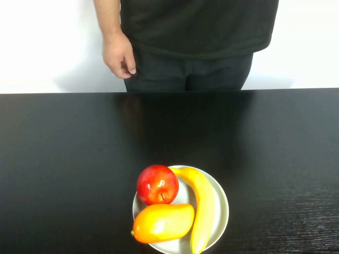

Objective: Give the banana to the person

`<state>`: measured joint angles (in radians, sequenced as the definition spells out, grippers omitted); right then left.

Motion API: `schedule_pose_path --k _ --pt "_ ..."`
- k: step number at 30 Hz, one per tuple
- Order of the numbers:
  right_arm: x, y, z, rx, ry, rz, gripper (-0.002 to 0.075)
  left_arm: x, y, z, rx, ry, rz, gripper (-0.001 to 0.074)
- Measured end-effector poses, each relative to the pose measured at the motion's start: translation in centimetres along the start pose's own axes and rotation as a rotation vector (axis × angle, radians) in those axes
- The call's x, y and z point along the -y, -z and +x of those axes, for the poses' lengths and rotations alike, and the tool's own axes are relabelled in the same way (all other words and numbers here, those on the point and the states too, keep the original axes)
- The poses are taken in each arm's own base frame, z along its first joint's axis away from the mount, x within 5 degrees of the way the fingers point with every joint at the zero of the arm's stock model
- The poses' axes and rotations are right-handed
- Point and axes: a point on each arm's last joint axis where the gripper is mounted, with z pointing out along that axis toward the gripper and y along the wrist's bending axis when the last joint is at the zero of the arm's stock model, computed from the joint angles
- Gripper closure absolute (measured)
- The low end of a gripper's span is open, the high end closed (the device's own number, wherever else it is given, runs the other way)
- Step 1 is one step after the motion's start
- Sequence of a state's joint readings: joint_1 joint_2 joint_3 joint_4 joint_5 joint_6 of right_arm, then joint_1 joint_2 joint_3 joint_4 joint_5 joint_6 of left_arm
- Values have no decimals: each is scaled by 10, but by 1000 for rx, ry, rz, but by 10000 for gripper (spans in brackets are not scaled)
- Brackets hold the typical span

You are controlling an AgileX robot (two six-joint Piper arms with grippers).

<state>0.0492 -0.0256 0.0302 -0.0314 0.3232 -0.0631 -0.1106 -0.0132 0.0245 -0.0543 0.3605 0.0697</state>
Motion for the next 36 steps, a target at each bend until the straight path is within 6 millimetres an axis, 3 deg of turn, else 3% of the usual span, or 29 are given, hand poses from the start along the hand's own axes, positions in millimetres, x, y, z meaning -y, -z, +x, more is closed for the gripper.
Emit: schedule_pose_path --k 11,24,29,36 --pt "-1 0 -2 18 -33 -9 734 0 0 0 0 0 0 739" --pt "-1 4 -26 268 -757 -123 734 0 0 0 0 0 0 739" --pt "2 5 -30 316 -778 -108 734 0 0 0 0 0 0 739" --pt "-2 4 -26 256 -735 -128 734 0 0 0 0 0 0 739"
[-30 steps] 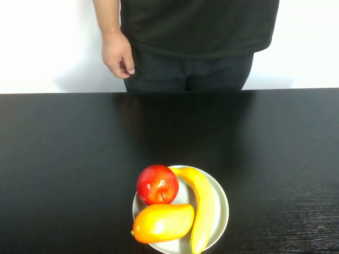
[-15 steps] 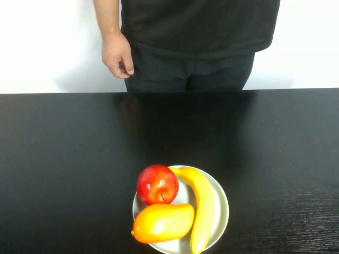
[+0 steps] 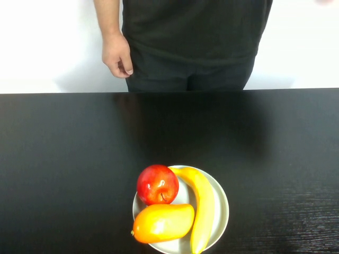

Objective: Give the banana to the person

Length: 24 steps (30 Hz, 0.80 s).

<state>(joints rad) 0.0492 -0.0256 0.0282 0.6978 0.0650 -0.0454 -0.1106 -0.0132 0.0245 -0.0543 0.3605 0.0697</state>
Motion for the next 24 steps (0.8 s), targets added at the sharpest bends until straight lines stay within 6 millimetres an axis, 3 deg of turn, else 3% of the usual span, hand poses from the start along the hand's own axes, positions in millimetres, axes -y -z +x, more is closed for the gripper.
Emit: schedule_pose_path --k 24 --pt "-3 0 5 -86 76 -11 732 0 0 0 0 0 0 739"
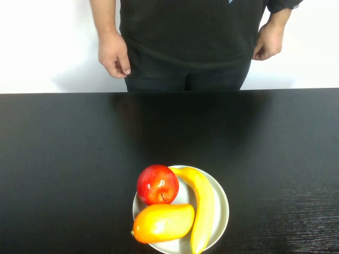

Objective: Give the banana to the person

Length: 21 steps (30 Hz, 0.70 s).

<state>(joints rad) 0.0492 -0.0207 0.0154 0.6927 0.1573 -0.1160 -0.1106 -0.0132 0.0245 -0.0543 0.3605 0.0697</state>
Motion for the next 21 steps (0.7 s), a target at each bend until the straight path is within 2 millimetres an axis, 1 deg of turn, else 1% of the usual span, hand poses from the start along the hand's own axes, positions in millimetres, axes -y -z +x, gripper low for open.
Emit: schedule_pose_path --k 3,8,11,15,17,19,21 --pt "-5 -1 -5 -26 4 0 732 0 0 0 0 0 0 739" --pt "-17 -10 -15 -175 9 14 732 0 0 0 0 0 0 739" --pt "-28 -18 -25 -305 64 17 732 0 0 0 0 0 0 739" --pt "-45 -30 -45 -484 169 26 732 0 0 0 0 0 0 739" --pt "-52 -38 -55 -610 213 50 732 0 0 0 0 0 0 739" --pt "-54 -49 -63 -744 239 101 732 0 0 0 0 0 0 739" --pt "-55 -62 -71 -838 273 143 732 0 0 0 0 0 0 739"
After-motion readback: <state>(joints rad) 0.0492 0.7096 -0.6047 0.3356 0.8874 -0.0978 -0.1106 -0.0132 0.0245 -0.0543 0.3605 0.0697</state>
